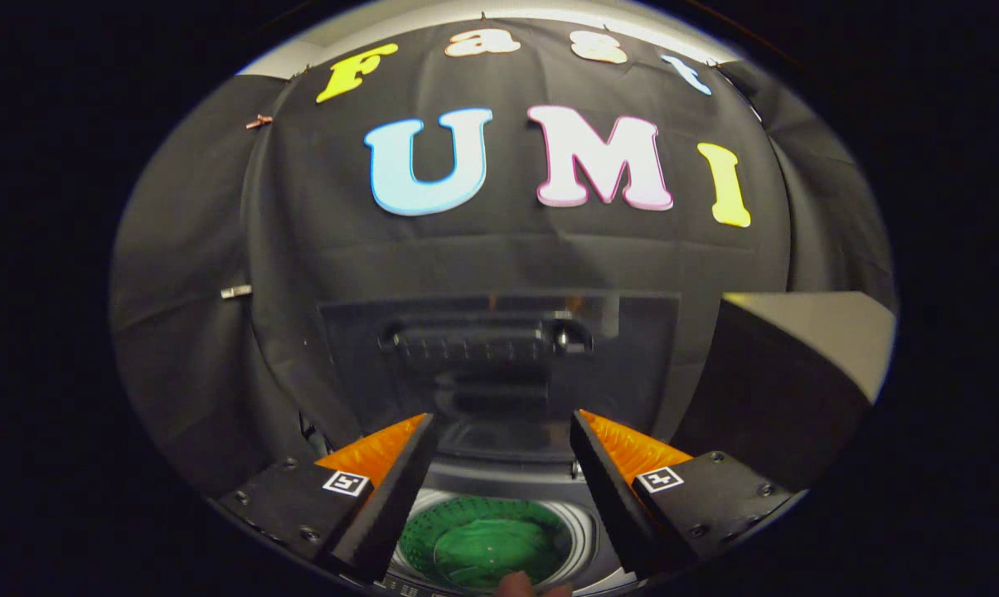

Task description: Put the clothes into the washing machine and then close the washing machine lid.

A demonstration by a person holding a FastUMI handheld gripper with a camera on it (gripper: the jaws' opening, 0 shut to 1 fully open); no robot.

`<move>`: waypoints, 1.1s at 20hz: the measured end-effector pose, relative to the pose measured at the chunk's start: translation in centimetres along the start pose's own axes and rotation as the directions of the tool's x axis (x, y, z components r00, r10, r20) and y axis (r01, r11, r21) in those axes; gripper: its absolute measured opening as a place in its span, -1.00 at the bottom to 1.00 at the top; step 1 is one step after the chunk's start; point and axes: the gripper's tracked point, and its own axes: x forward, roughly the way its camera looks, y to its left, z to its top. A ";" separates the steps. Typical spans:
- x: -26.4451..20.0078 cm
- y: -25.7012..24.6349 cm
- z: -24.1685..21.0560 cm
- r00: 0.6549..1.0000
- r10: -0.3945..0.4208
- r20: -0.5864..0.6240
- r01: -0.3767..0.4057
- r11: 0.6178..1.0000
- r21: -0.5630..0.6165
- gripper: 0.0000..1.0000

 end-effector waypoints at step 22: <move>12.2 -2.3 10.8 0.992 -0.096 -0.084 0.099 0.994 0.035 1.00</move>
